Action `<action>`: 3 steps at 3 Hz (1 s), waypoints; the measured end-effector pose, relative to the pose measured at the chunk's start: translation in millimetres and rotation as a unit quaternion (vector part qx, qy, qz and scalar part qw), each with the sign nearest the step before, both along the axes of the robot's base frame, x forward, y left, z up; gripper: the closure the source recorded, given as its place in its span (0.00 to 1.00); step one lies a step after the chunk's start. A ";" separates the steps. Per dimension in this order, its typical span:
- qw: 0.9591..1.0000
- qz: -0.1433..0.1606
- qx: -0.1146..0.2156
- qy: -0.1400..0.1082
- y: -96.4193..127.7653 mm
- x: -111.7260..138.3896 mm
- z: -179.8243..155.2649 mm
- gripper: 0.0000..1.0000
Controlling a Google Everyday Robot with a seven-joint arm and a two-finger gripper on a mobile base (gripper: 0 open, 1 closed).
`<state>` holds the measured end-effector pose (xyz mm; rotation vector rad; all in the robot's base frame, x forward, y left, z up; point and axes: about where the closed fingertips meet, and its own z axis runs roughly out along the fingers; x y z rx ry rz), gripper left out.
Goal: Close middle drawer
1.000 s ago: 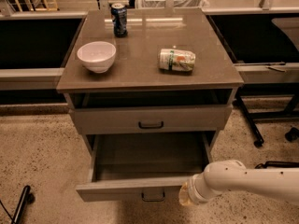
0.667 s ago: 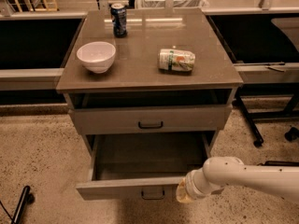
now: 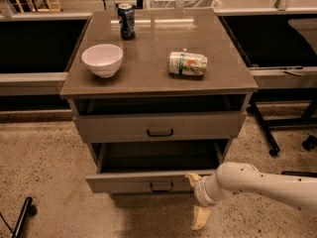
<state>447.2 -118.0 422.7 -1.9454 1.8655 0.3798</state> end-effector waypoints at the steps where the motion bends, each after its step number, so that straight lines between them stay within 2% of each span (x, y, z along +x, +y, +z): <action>1: 1.000 0.000 0.000 0.000 0.0 0.0 -0.1 0.00; 2: 1.000 0.023 -0.002 -0.002 4.9 9.9 -8.2 0.00; 3: 0.998 0.054 -0.006 -0.017 10.8 35.6 -20.8 0.15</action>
Offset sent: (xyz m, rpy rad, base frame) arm 0.0256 0.0095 -0.0173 -0.0093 -0.0162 0.1033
